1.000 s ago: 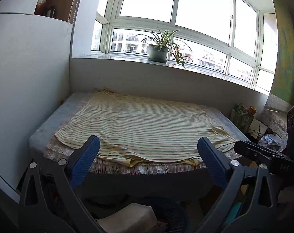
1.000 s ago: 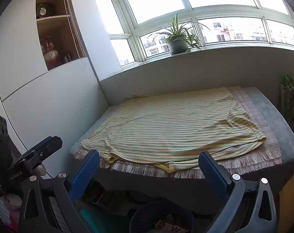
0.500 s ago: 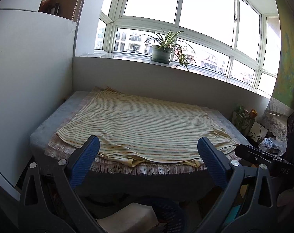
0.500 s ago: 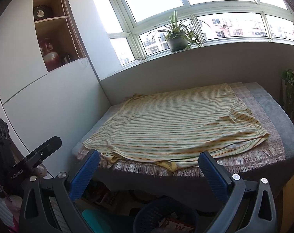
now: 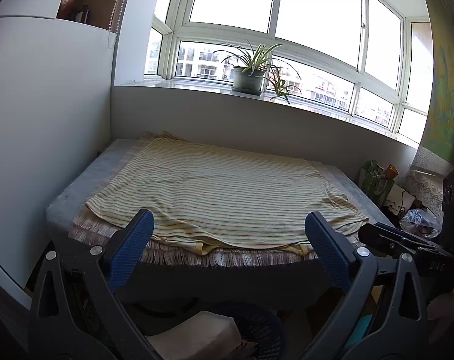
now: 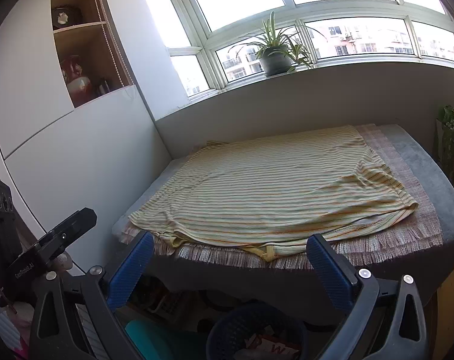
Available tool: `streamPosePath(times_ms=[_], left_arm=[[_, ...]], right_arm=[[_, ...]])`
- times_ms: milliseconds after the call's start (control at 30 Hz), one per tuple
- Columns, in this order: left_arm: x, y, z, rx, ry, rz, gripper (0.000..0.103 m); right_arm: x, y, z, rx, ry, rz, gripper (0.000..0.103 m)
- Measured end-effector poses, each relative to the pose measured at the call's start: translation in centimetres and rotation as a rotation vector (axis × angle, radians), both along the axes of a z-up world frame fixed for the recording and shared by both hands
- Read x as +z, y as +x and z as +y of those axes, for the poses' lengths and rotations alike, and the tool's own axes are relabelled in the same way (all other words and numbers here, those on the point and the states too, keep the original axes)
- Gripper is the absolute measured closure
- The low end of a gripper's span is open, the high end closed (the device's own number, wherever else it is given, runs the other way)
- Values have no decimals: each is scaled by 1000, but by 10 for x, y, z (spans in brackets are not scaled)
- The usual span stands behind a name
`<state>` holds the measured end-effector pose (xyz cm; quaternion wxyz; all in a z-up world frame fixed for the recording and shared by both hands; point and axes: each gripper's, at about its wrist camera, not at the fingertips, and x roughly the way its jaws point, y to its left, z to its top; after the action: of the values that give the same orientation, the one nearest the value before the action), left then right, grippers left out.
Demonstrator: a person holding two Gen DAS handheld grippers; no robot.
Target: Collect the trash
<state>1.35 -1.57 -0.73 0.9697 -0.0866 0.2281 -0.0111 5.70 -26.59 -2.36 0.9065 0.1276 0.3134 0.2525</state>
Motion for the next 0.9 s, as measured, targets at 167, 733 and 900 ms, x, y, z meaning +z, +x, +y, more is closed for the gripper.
streamPosePath(times_ms=[167, 733, 900], left_arm=[[-1, 1, 2, 2, -2, 3, 1], [-2, 1, 3, -10, -19, 6, 1], [-3, 0, 2, -9, -18, 7, 1]], right_arm=[[0, 1, 0, -2, 0, 5, 0], [-3, 2, 1, -2, -1, 20, 0], [-6, 3, 1, 2, -3, 31, 0]])
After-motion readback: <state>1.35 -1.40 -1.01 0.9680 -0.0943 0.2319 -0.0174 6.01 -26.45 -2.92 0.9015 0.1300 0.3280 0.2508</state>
